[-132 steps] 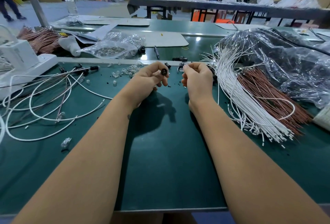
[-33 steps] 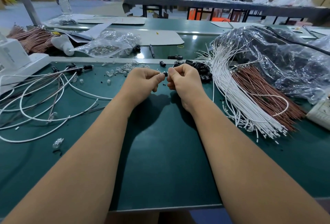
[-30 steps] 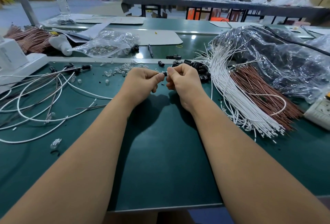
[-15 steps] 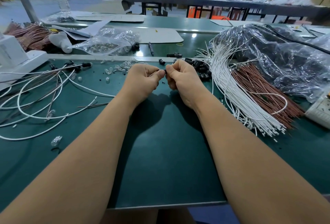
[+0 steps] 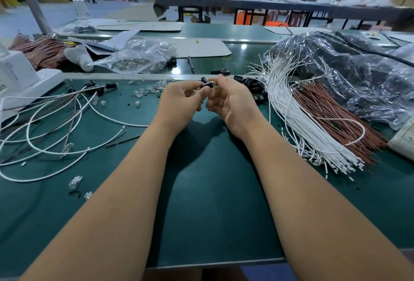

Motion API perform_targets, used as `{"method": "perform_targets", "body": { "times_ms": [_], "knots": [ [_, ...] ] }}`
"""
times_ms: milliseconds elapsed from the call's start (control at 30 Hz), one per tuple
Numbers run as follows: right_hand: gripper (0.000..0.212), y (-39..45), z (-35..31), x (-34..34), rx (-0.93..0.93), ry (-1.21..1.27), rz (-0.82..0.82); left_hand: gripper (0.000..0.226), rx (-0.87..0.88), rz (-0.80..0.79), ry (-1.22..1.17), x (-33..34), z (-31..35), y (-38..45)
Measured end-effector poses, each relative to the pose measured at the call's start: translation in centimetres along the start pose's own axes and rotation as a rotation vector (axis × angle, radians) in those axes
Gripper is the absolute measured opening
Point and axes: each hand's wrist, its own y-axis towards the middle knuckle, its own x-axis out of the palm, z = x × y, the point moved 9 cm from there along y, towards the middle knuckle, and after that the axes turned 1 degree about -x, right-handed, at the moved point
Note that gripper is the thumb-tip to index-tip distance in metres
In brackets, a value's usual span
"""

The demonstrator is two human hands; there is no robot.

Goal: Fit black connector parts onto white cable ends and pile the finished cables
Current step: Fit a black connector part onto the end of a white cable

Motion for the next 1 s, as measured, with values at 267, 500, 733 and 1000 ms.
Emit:
{"method": "perform_targets", "body": {
  "times_ms": [267, 500, 733, 1000],
  "knots": [
    [0.018, 0.0, -0.9, -0.7, -0.177, -0.221, 0.107, 0.024, 0.008, -0.026, 0.168, 0.2, 0.2, 0.0],
    [0.016, -0.7, -2.0, -2.9, -0.254, -0.183, 0.382, 0.028, 0.015, -0.052, 0.355, 0.2, -0.2, 0.2],
    [0.011, -2.0, -3.1, -4.1, -0.276, -0.011, 0.526, 0.023, 0.109, 0.067, 0.596, -2.0, 1.0, 0.2],
    [0.023, -2.4, -1.6, 4.6, -0.406, -0.857, 0.006, 0.024, 0.156, 0.390, 0.553, -9.1, 6.7, 1.3]
  ]
}}
